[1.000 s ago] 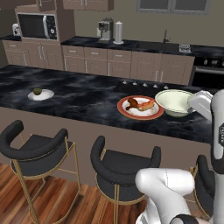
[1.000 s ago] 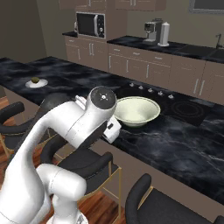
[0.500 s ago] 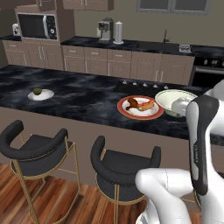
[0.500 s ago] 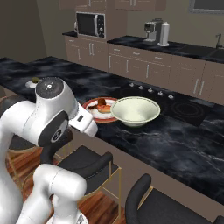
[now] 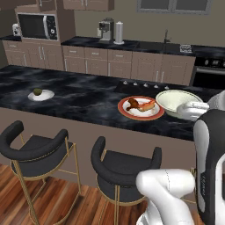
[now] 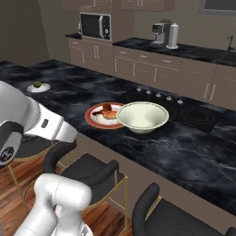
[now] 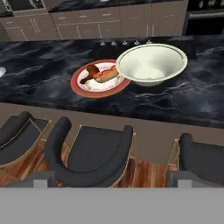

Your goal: Take the smaller bowl and place it next to the appetizer plate on the dining counter , and place the larger bowl next to the plate with cooked food.

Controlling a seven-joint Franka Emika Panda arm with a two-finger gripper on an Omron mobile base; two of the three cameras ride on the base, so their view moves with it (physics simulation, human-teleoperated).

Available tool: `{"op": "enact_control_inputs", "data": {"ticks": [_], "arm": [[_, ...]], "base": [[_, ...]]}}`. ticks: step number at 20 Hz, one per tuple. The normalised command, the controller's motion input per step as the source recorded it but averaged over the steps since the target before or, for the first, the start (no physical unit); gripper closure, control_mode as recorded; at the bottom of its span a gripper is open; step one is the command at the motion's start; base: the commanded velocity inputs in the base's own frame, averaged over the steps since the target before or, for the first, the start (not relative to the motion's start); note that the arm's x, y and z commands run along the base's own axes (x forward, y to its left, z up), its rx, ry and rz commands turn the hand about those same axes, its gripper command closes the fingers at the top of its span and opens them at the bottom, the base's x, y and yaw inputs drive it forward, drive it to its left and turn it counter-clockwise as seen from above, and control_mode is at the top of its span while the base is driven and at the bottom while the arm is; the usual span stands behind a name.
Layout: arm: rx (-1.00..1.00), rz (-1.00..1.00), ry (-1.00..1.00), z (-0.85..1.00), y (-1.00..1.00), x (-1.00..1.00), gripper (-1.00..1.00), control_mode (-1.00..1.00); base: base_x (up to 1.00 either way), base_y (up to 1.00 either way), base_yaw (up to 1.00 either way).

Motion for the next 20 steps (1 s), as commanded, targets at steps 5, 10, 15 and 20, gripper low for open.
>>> {"op": "enact_control_inputs", "data": {"ticks": [5, 10, 15, 20], "arm": [[-0.05, 0.0, 0.0, 0.11, 0.14, -0.07, -1.0, 1.0], [0.0, 0.0, 0.0, 0.0, 0.0, 0.0, -1.0, 1.0], [0.0, 0.0, 0.0, 0.0, 0.0, 0.0, -1.0, 1.0], [0.0, 0.0, 0.0, 0.0, 0.0, 0.0, -1.0, 1.0]], "base": [[-0.66, 0.11, 0.0], [-1.0, 0.63, 0.08], [-0.78, 1.0, 0.09], [-0.07, 1.0, -0.01]]}}
